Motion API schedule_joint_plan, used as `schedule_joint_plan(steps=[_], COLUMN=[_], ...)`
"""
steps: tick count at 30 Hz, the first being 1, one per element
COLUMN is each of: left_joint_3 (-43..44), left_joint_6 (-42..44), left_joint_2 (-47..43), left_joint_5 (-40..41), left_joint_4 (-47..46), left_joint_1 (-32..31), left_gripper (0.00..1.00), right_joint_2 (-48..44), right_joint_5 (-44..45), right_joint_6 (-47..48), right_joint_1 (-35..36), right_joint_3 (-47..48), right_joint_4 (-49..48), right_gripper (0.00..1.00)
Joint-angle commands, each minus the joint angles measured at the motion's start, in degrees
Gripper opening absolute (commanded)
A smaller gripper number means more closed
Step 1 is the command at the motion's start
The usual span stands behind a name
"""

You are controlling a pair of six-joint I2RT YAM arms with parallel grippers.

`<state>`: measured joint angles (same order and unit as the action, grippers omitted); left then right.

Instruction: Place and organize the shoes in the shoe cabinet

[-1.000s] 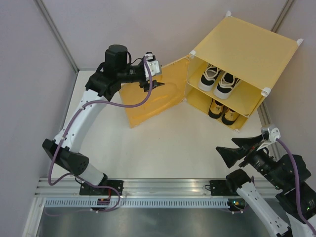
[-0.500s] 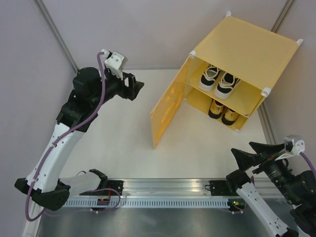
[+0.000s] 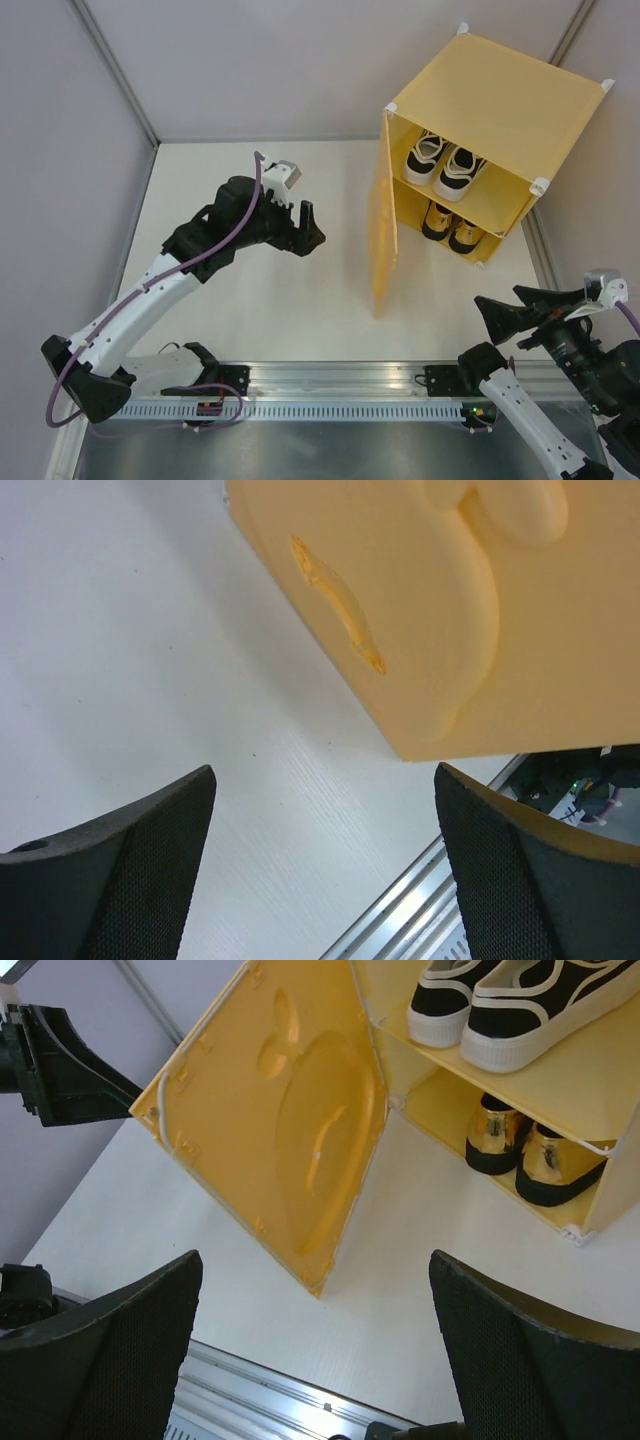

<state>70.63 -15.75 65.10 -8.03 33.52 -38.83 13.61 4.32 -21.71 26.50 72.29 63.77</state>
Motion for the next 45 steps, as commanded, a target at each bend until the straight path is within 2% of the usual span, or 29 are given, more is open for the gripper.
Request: schedule_joint_plan(steps=[1, 4, 8, 15, 18, 22, 25, 29, 30, 33, 37, 45], left_joint_3=[-0.84, -2.42, -5.59, -11.73, -14.54, -17.27, -20.26, -24.48, -26.32, -27.12, -28.35, -32.13], left_joint_6=[-4.38, -4.56, -3.85, -2.36, -1.92, -2.09, -2.36, -2.09, -2.09, -2.35, -2.45, -4.64], left_joint_2=[-0.5, -1.55, -4.98, -11.57, -15.0, -20.18, -25.01, -29.32, -30.55, -32.13, -35.38, -42.33], left_joint_5=[0.39, 0.73, 7.04, 14.0, 16.29, 19.71, 23.4, 28.23, 28.86, 31.23, 32.11, 33.96], left_joint_4=[-0.82, -0.73, 1.1, 7.08, 8.58, 9.99, 9.2, 6.39, 5.6, 4.89, 2.96, 0.23], left_joint_1=[-1.07, -1.16, -1.07, -1.07, -1.07, -0.99, -0.9, -0.9, -0.9, -0.9, -0.9, -0.9], left_gripper=[0.93, 0.99, 1.0, 1.0, 1.0, 1.0, 1.0, 1.0, 1.0, 1.0, 1.0, 1.0], right_joint_2=[4.14, 8.09, 11.61, 21.45, 25.5, 28.93, 31.83, 35.78, 37.09, 39.03, 41.49, 44.93], right_joint_5=[-4.14, -4.05, -4.14, -18.54, -22.59, -21.28, -15.23, -0.75, 5.29, 14.8, 21.51, 23.98], right_joint_6=[0.7, 1.32, 1.85, 3.87, 4.05, 3.61, 4.92, 7.91, 9.13, 11.16, 11.96, 12.31], right_joint_1=[0.22, 0.22, 0.13, 0.13, 0.13, 0.13, 0.22, 0.13, 0.22, 0.13, -1.36, -9.7], right_joint_3=[1.79, 4.6, 7.95, 13.4, 11.57, 7.53, 5.41, 3.47, 2.77, 0.76, -2.32, -6.9], right_joint_4=[-0.31, 1.18, -0.12, -2.16, -4.78, -12.59, -16.73, -20.78, -21.57, -25.0, -31.14, -38.19], right_gripper=[0.98, 0.98, 0.98, 0.98, 0.98, 0.98, 0.98, 0.98, 0.98, 0.98, 0.98, 0.98])
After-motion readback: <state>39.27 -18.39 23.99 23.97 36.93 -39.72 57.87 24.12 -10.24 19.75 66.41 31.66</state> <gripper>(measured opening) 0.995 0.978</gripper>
